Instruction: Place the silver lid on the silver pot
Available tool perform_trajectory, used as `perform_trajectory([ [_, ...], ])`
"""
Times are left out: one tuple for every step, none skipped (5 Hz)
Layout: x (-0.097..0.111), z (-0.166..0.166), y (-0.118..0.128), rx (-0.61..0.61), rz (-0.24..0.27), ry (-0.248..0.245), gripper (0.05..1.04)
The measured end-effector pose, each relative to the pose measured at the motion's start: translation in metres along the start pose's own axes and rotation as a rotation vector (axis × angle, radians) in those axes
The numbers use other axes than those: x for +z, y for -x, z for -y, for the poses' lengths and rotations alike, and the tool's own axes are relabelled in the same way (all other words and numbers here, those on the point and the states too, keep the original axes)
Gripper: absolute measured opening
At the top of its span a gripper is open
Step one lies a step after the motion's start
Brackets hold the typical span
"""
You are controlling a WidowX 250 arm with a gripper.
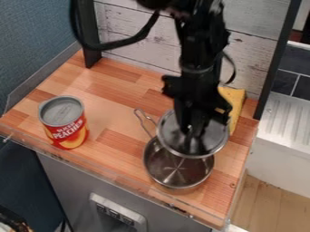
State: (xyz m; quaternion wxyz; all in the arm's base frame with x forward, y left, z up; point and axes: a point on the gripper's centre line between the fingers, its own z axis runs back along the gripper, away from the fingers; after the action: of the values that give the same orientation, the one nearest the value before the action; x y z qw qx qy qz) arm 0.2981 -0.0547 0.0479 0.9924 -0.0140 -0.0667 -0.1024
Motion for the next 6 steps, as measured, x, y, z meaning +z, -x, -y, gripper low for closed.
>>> perform_trajectory([
  [-0.009,0.001,0.018,-0.002,-0.031,-0.007,0.286],
  [-0.013,0.005,0.023,-0.022,-0.031,-0.012,0.286],
  [-0.014,0.006,0.02,-0.03,-0.012,-0.018,0.286],
  [-0.017,0.007,0.02,-0.028,-0.015,-0.023,0.286],
  [-0.019,0.005,0.025,-0.029,-0.028,-0.036,0.287],
  [-0.02,0.003,0.028,-0.039,-0.033,-0.048,0.286],
])
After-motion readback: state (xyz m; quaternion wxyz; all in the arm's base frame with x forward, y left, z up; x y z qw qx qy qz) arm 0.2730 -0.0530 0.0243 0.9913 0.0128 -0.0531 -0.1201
